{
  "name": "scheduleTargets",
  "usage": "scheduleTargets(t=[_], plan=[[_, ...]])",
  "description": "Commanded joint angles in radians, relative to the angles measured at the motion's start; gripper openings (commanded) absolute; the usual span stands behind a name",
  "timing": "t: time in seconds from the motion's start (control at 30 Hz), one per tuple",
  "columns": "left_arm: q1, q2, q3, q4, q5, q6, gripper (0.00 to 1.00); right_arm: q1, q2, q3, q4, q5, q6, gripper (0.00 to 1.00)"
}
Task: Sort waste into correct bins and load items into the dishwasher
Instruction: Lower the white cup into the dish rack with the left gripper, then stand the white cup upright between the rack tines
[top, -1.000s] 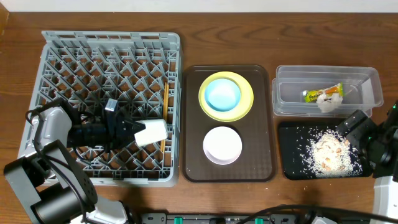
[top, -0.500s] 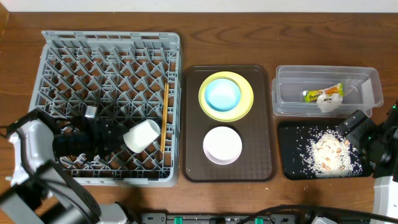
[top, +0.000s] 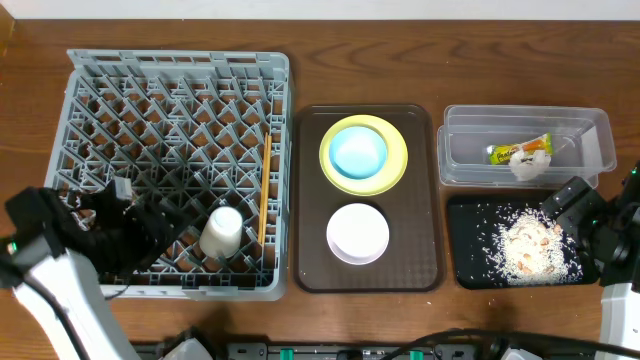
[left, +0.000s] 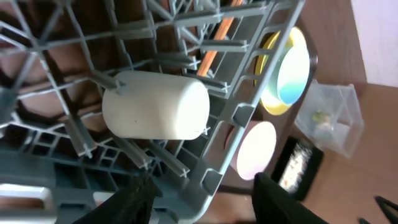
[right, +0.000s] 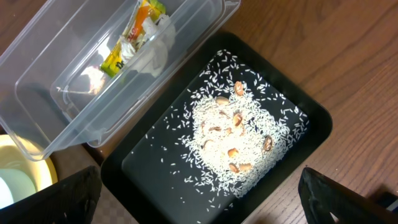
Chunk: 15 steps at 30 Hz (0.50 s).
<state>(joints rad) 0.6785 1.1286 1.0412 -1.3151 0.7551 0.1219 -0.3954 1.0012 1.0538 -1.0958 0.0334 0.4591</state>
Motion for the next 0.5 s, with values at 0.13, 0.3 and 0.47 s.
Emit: scheduleTargets(t=[0.13,0.3,0.47], plan=[[-0.043,-0.183,0.023,0.008,0.042,-0.039,1.00,-0.005,0.000,0.011,0.000,0.007,-0.011,0.99],[-0.091,-0.197,0.014,0.018,0.071,-0.038,0.08,-0.005,0.000,0.011,0.000,0.007,-0.011,0.99],[-0.173,-0.178,-0.028,0.073,0.063,-0.038,0.08,-0.005,0.000,0.011,0.000,0.007,-0.011,0.99]])
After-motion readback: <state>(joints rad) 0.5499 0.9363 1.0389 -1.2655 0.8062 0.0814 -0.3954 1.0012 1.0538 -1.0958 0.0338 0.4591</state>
